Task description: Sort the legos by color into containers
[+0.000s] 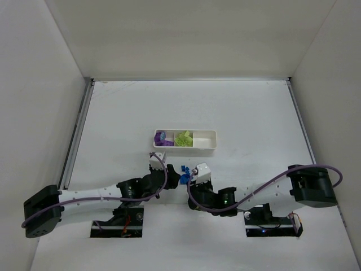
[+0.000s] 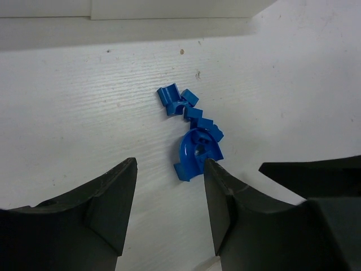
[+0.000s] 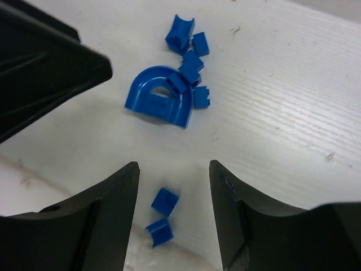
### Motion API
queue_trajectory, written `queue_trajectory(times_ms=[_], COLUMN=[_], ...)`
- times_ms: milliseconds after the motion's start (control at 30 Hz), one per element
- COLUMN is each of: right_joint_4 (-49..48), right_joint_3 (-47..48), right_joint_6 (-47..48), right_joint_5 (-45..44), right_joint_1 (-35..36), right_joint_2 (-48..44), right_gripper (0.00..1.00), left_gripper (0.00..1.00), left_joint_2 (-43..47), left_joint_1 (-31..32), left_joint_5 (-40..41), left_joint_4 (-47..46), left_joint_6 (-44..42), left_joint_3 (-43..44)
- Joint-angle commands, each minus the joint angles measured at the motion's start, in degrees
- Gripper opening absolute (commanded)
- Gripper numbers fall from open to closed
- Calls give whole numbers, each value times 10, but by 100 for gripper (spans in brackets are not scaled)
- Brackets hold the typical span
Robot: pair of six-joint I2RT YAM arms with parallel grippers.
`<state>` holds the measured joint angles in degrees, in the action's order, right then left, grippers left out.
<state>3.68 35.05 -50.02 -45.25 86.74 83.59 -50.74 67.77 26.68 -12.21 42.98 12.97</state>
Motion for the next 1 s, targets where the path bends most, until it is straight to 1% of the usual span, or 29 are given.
queue_trajectory(times_ms=[0,67,167,333,433,633,700,733,900,967], right_joint_4=[22,43,77,142,173,164,157,155,157,156], right_joint_3=[-2,0,12,48,66,67,62,61,53,45], right_joint_6=[-31,-50,-75,-102,-110,-119,-127,-131,-140,-152], right_joint_5=[-26,-25,-10,8,8,5,10,11,12,6], right_joint_1=[29,50,74,95,98,98,98,98,104,104], right_joint_2=[-42,-60,-56,0,38,69,72,72,64,54], right_gripper=[59,59,59,59,57,46,38,35,27,25], left_gripper=[48,48,48,48,48,48,48,48,48,49], left_joint_2=[19,27,34,36,38,42,39,39,45,46], left_joint_1=[-5,-2,6,16,17,19,16,19,22,21], left_joint_5=[14,11,11,10,9,9,8,7,9,7], left_joint_4=[-10,-4,-3,3,3,8,11,12,11,16], left_joint_6=[9,10,11,14,18,18,16,15,25,23], left_joint_3=[-8,-9,-12,-9,-7,-4,-1,-1,-8,-6])
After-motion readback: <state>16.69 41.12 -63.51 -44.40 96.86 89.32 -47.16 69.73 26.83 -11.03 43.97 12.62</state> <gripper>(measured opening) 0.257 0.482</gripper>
